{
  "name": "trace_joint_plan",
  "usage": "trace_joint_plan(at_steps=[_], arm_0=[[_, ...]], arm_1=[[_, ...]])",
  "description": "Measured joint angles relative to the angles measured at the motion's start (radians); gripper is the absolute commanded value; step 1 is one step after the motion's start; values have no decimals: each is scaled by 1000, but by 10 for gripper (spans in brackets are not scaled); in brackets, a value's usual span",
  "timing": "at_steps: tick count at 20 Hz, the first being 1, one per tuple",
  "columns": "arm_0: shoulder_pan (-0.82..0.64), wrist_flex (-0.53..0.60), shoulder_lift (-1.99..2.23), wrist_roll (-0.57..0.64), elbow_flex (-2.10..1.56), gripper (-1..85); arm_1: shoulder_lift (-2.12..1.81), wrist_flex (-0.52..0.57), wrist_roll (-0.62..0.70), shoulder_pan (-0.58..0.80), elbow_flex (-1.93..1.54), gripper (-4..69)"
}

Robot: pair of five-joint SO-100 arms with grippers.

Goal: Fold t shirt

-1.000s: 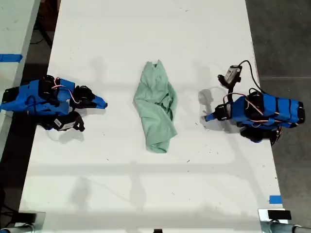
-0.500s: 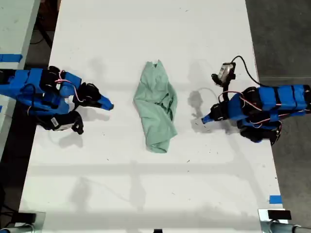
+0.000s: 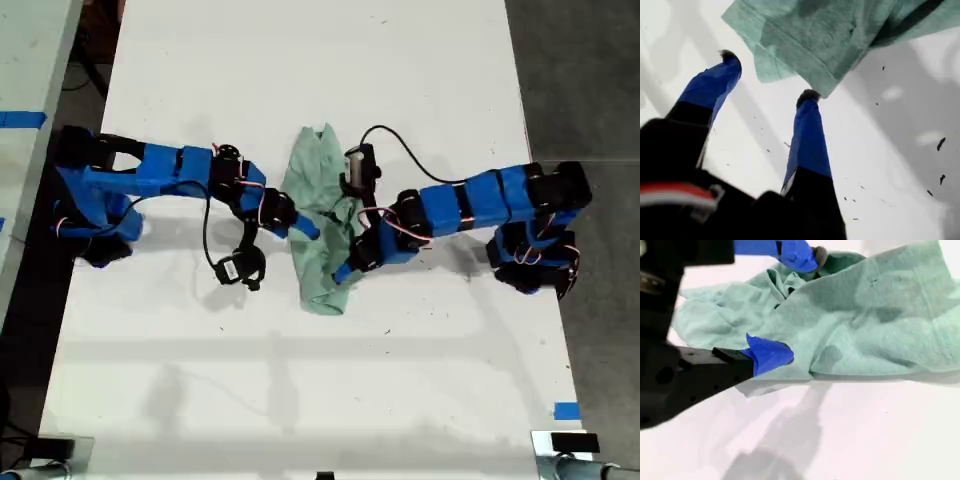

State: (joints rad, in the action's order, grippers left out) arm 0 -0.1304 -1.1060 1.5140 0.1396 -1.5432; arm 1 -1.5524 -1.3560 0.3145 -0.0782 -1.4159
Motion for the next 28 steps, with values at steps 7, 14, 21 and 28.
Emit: trace_joint_plan(at_steps=[7, 14, 21, 28], arm_0=[[5, 43, -252, 0, 35, 253], [14, 51, -364, 9, 238, -2], [31, 37, -393, 17, 252, -2], [31, 20, -407, 23, 272, -2]], arm_1=[[124, -12, 0, 0, 31, 269], [229, -2, 2, 12, 31, 255], [264, 64, 12, 32, 31, 181], [385, 153, 28, 35, 149, 5]])
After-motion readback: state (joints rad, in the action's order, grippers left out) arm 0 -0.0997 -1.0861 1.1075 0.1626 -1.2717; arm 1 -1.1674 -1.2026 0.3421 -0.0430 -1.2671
